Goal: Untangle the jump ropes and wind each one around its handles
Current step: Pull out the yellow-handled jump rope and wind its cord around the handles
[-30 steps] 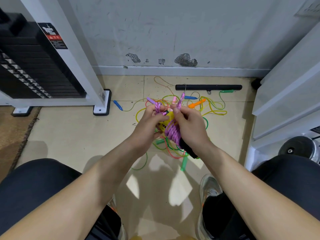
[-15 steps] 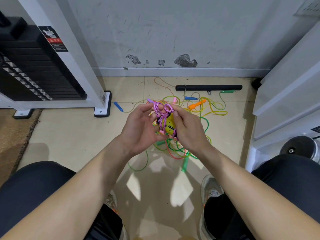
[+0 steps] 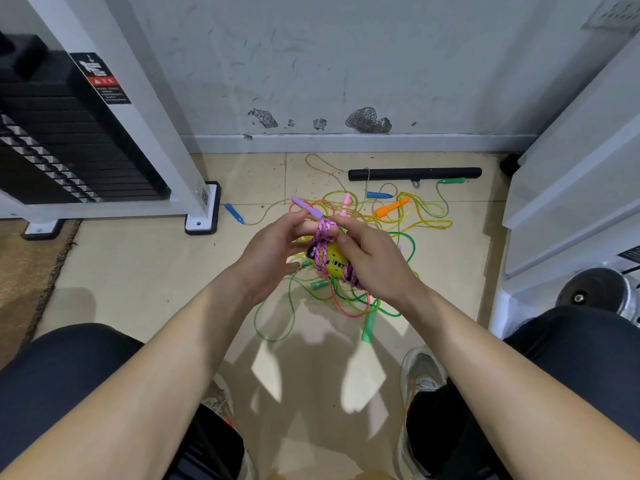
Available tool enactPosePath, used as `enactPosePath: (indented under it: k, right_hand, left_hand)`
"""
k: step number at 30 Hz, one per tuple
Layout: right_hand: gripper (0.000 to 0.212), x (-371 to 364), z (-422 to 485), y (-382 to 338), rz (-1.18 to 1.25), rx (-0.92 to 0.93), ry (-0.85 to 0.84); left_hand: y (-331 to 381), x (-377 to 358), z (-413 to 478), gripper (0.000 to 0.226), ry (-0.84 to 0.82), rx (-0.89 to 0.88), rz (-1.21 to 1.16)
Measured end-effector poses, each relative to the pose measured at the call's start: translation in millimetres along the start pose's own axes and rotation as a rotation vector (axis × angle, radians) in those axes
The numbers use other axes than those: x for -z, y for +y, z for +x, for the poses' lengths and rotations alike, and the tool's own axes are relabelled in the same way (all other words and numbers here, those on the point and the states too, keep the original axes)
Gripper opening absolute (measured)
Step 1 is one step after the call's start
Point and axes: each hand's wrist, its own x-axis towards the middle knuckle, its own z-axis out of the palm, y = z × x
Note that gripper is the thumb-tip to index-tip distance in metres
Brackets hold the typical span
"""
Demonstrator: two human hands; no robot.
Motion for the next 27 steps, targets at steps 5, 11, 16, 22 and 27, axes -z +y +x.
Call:
enactPosePath:
  k: [5,11,16,22,27]
  right_hand:
    - [0.013,-7.3,-1.7,1.4,0.018,-0.003,0.014]
    - [0.007,-5.9,1.4,-2.8,0.124,-0.057,0.107]
    - [0.019,-0.1,4.0,-0.3,0.16,-0.001,0.098]
    - [0.038,3.5,7.4,3.8,0.172,0.042,-0.092]
    - [0.019,5.6,5.4,0.3,0.221,-0.015,-0.026]
  left_hand:
    - [3.0,2.1,-2.6,0.036,0.085,-0.022,-0.09]
    - [6.8,2.4,-4.1,0.023,0.074,-0.045,-0.058]
    - [5.3,2.1,-2.1,0.021,0.073,-0.055,-0.031]
    - [5.7,5.2,-3.6,0.018,0.007,-0.07,0.078]
    - [3.0,0.5,-4.8,0.009,0.038,-0.081,0.026]
